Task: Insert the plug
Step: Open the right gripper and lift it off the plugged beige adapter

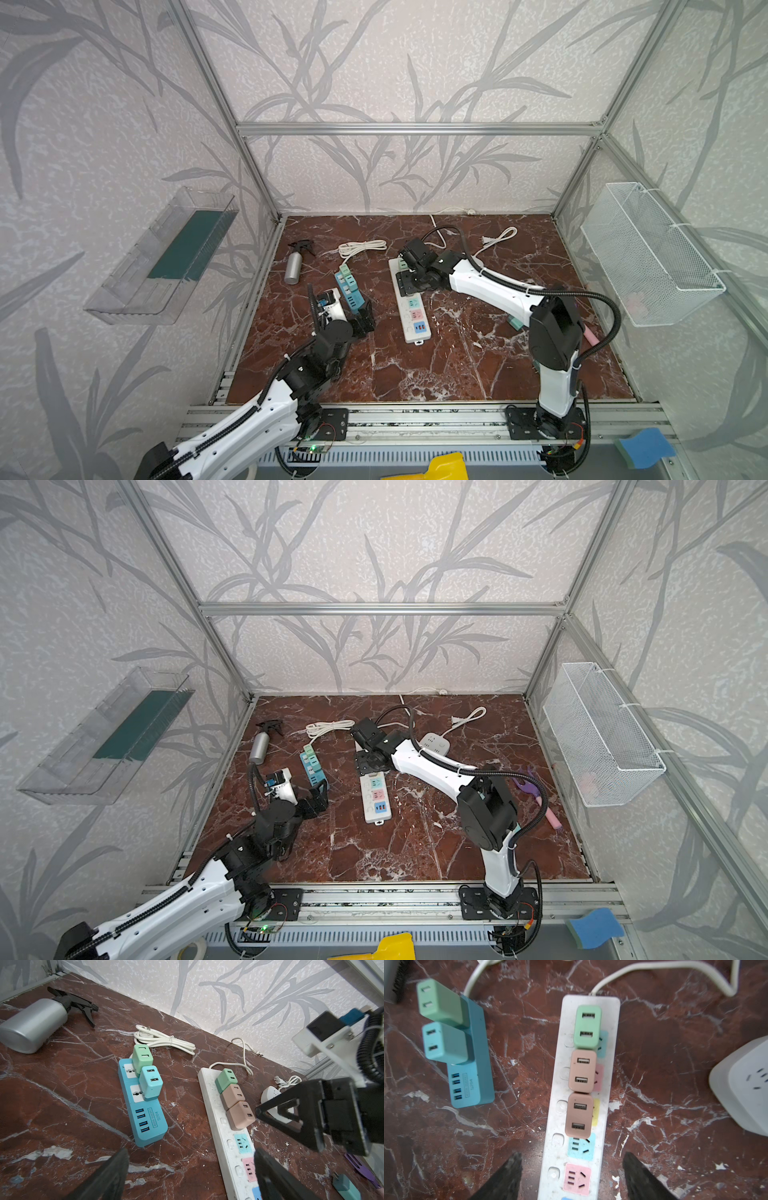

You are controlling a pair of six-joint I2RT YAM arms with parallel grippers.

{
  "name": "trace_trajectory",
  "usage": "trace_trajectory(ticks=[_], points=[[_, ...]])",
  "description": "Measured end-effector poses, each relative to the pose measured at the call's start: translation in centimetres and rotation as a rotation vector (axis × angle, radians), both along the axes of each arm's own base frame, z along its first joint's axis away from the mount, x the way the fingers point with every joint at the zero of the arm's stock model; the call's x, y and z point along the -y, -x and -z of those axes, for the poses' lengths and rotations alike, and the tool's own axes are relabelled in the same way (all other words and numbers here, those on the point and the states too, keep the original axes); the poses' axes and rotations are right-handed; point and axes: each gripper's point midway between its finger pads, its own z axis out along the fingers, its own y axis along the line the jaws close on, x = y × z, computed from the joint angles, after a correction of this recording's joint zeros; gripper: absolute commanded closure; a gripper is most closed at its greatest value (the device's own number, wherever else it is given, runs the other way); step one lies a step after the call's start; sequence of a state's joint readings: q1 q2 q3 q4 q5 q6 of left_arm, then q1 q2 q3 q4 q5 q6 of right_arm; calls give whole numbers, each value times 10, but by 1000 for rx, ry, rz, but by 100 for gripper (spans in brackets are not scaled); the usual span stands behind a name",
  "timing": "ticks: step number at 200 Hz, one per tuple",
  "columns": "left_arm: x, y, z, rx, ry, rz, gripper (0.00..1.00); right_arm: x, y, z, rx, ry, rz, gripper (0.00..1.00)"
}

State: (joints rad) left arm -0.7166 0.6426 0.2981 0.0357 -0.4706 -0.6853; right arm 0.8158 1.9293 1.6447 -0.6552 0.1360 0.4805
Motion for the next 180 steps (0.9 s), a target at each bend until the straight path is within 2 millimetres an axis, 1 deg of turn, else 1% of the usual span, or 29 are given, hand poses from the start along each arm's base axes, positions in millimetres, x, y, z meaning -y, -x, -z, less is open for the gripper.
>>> trace_trajectory(ticks=[14,26,47,65,94,159,173,180], points=[[1,0,0,-4,10,6,6,3,-4,-3,20,9,2,25],[3,1,1,-8,19,14,6,5,-6,1,21,23,0,26],[6,2,2,-19,34,25,6,8,-12,13,11,49,2,27],[8,2,2,-25,46,36,6,14,-17,27,-6,75,13,28],[12,2,1,-32,59,49,6,19,-22,46,-35,101,25,29],[15,2,2,-45,57,61,6,19,-22,44,-29,96,16,28],[16,2,2,-47,58,65,6,21,-21,39,-23,104,11,27],[17,2,2,-48,59,67,6,24,-20,32,-16,107,13,27]])
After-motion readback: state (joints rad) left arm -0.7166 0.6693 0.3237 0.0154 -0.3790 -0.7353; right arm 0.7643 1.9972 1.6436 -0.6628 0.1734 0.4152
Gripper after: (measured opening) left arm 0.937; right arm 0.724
